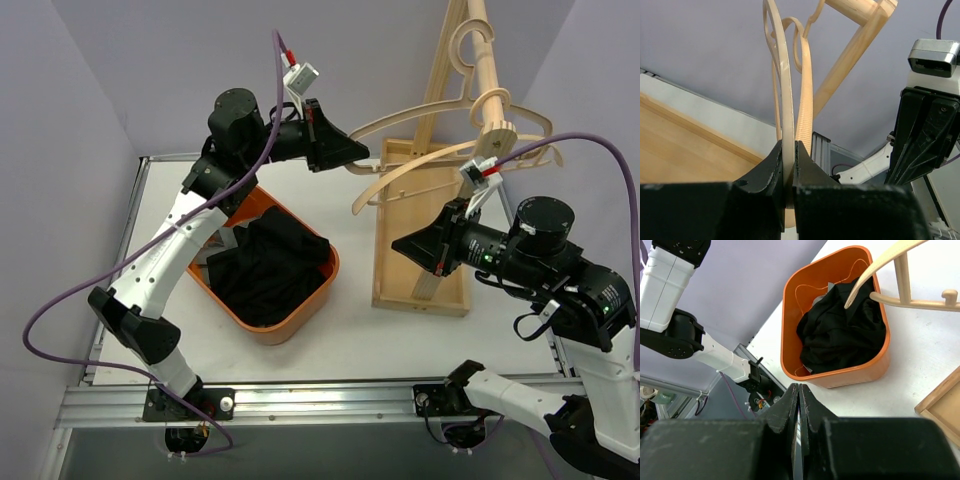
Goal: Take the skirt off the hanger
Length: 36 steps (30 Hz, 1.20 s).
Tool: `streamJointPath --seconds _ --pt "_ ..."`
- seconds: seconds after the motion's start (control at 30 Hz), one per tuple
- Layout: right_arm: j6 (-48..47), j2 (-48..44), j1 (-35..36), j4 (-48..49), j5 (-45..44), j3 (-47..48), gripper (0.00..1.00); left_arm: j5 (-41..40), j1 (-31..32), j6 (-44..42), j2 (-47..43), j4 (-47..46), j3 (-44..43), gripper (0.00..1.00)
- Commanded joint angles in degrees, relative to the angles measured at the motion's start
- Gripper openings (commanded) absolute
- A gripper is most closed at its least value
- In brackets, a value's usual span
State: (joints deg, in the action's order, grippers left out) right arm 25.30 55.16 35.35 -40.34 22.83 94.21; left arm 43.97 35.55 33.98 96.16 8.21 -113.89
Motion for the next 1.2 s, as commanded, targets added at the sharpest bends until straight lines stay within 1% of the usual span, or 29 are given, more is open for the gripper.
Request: streamJointPath --seconds 0.0,0.17,0.37,0.5,0.77,0.9,1.07,1.13,1.17 --pt "-0.16 -0.22 0.42 0.7 -0.86 -0.52 0.0 2.44 1.62 -3.03 0.96 1.53 -4.84 0.02" --pt "-0.25 -0.49 0.42 0.44 -1.12 -0.79 0.0 3.67 3.03 -5.67 3.24 6.38 -7.49 0.02" --pt "-0.34 -0.66 0.42 0.26 -1.3 -0.87 0.0 2.88 3.12 -6.64 3.42 9.1 -7.66 0.02" --pt "-0.43 -0.84 0.42 0.08 -1.65 -1.05 0.0 2.7 3.03 -8.75 3.68 13.22 -8.46 0.02" --pt "-0.34 -1.01 0.42 0.08 -1.65 -1.31 0.0 2.88 3.03 -11.74 3.95 17.45 -7.93 0.02" --pt "-0.25 -1.28 0.42 0.0 -1.82 -1.49 0.0 1.83 3.12 -12.0 4.21 20.0 -8.02 0.02" --pt "-0.16 -1.28 0.42 -0.62 -2.87 -1.84 0.0 -2.12 3.03 -11.56 5.09 23.25 -9.59 0.02" --pt "-0.25 -1.37 0.42 -1.23 -3.58 -2.02 0.0 -4.05 2.86 -11.3 6.23 26.94 -11.0 0.04" --pt "-0.25 -1.37 0.42 -1.5 -4.54 -2.19 0.0 -5.63 2.77 -11.13 6.67 28.08 -12.4 0.06"
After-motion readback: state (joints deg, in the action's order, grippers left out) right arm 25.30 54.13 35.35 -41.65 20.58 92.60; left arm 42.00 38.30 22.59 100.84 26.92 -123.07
